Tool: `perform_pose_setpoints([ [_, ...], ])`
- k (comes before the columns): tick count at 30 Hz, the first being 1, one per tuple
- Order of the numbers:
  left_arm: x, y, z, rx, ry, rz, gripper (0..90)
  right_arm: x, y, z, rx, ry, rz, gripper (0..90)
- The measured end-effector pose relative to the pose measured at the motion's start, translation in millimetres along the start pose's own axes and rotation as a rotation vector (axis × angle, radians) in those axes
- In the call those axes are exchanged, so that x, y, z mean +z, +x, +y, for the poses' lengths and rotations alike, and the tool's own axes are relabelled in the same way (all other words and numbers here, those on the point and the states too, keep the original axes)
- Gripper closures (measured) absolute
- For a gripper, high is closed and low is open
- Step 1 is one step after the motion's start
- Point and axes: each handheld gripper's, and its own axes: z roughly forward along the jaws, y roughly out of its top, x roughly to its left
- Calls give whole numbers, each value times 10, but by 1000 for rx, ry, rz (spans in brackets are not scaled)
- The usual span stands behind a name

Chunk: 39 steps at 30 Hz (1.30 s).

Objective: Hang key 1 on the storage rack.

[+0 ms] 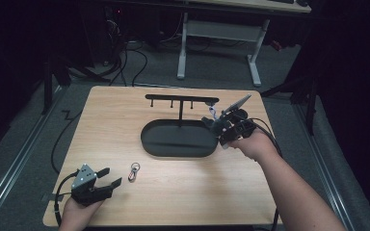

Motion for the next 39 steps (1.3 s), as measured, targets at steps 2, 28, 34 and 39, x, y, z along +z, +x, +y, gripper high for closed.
perform_pose_setpoints([
  [2, 0, 0, 0, 0, 1, 0, 361, 39, 5, 2, 7, -5, 6, 464],
  [28, 13, -4, -8, 9, 10, -2, 362, 474, -45, 103, 47, -66, 1, 440],
  [34, 17, -2, -10, 10, 15, -4, 362, 529, -52, 111, 60, -59, 7, 379],
  [39, 26, 0, -10, 10, 17, -5, 362, 507, -44, 84, 57, -77, 8, 359],
])
